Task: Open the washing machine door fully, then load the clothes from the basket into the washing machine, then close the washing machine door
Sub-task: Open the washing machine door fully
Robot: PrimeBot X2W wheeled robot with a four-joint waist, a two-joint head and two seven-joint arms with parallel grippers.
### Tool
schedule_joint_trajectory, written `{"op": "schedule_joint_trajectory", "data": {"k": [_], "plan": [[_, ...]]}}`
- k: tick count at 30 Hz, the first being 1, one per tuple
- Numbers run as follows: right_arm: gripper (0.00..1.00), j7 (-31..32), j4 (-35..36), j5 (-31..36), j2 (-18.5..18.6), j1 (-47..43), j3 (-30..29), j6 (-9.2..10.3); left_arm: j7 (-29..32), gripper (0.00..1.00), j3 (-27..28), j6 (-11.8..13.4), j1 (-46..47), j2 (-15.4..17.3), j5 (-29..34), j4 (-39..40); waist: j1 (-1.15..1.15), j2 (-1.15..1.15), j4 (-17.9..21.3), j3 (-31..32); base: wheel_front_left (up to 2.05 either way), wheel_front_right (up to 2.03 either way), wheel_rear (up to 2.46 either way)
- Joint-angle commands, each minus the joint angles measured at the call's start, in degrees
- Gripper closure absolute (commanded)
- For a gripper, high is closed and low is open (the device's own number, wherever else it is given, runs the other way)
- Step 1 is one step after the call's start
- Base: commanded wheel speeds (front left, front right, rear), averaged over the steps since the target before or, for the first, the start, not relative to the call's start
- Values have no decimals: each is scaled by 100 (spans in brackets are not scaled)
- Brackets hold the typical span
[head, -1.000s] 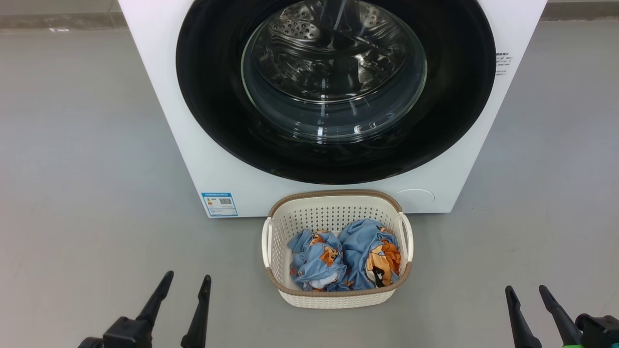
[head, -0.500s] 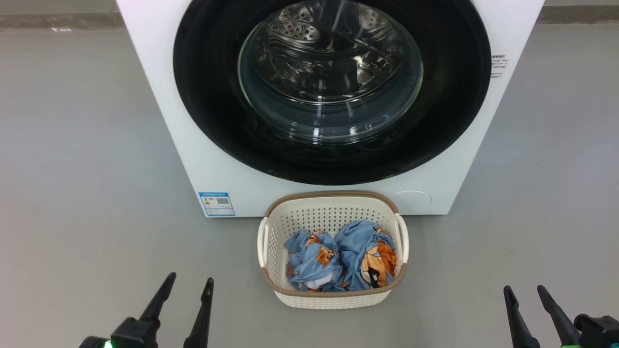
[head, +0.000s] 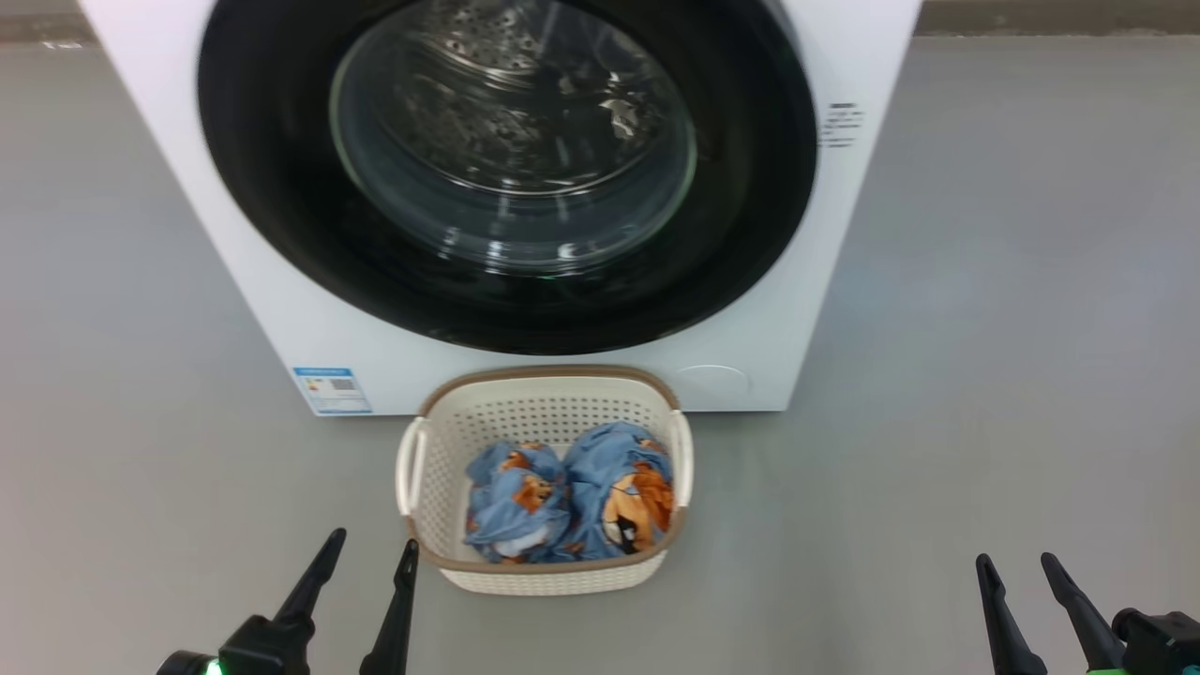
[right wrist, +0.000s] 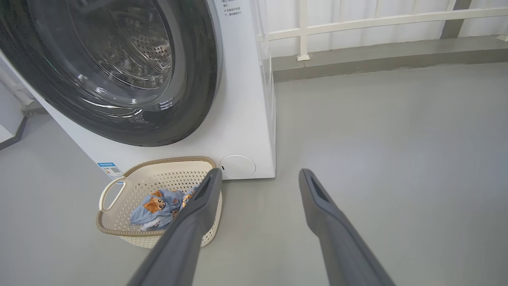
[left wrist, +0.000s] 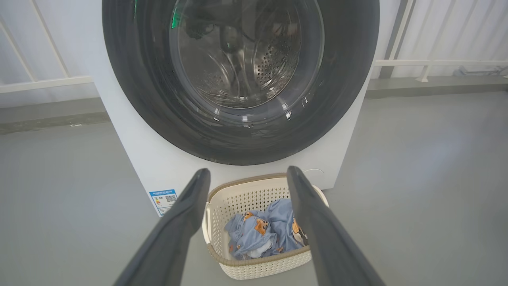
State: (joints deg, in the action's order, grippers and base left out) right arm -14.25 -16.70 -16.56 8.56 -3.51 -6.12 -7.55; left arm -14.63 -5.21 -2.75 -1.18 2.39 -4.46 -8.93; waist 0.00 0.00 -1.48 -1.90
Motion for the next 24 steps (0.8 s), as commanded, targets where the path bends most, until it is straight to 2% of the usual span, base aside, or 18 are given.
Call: {"op": "schedule_joint_trajectory", "data": {"k": [1,7,14,24], "plan": [[0,-74,138,24,102,70,157,6,-37,0,154,43,162,49,17,155,0,0,5,-25,123,123,-246],[0,-74,131,22,106,99,136,6,-37,0,139,50,194,49,0,154,0,0,10,-48,123,123,-246],[0,-74,127,19,105,110,119,6,-37,0,208,-17,207,49,-295,264,0,0,8,-52,106,106,-212],[0,-74,159,-79,46,216,88,6,-37,0,188,-29,208,49,-340,250,0,0,3,-67,40,40,-80]]}}
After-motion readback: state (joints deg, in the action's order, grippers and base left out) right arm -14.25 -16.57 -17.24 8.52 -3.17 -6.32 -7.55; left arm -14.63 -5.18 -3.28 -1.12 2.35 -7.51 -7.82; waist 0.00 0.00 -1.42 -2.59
